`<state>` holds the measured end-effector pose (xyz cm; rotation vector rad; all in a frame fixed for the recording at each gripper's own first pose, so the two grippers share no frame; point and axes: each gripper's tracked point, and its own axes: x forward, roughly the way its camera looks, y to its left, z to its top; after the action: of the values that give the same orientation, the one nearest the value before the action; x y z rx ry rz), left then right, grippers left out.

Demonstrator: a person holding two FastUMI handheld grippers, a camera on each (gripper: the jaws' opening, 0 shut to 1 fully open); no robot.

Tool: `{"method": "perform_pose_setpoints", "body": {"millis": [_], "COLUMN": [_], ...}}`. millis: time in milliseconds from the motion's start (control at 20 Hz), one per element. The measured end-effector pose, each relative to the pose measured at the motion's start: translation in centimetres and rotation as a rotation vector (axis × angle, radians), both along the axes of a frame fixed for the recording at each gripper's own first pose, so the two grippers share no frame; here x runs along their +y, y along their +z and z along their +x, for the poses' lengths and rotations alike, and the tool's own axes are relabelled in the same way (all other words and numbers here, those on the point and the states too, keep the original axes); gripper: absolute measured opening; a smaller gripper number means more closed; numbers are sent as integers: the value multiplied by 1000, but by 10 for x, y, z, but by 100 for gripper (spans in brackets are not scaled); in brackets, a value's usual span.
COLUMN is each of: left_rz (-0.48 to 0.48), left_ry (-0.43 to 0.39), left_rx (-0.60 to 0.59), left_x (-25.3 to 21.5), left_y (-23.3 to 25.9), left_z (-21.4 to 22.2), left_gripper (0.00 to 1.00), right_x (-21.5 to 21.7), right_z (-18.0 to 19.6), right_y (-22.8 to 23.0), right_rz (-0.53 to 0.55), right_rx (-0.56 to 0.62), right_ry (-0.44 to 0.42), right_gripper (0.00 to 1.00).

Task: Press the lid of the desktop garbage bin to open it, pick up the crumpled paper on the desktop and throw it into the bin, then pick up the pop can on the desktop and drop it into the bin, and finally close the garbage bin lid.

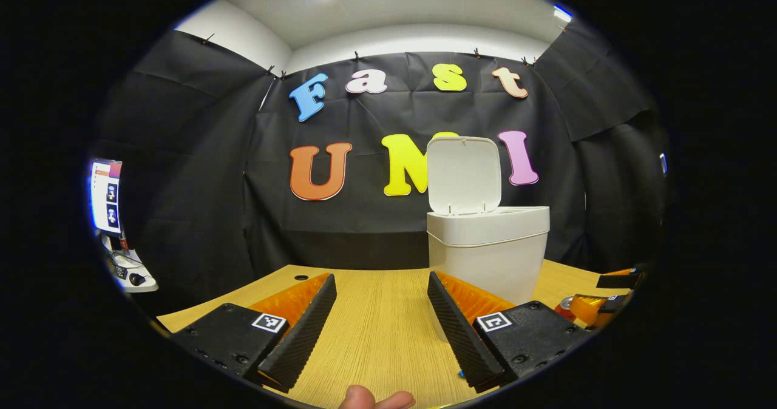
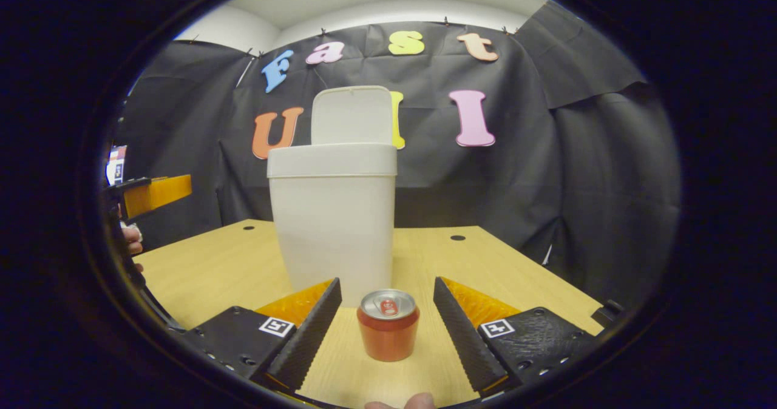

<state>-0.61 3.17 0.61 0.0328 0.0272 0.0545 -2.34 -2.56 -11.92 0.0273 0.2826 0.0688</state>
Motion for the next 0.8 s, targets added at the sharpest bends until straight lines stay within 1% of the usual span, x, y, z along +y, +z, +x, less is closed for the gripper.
{"method": "perform_pose_setpoints", "body": {"millis": [250,400,500,550,650,750,800], "left_rz": [-10,-25,-38,-47,-66,-65,-65], "left_ry": [0,-4,-7,-22,-70,-113,-128], "left_rx": [7,42,87,118,196,285,307], "left_x": [2,-5,-16,-25,-49,-69,-76], "left_y": [-5,-18,-38,-50,-79,-110,-117], "left_z": [2,7,11,11,10,-1,-5], "left_gripper": [98,98,98,98,98,99,99], "right_x": [-4,-3,-2,-3,-5,-7,-7], "right_z": [2,2,2,2,1,2,2], "right_y": [-10,-16,-17,-16,-15,-15,-15], "right_rz": [15,23,27,29,33,48,59], "right_rx": [28,41,42,40,33,28,28], "right_ry": [-12,-5,0,6,6,5,6], "right_gripper": [95,95,95,95,95,95,95]}}
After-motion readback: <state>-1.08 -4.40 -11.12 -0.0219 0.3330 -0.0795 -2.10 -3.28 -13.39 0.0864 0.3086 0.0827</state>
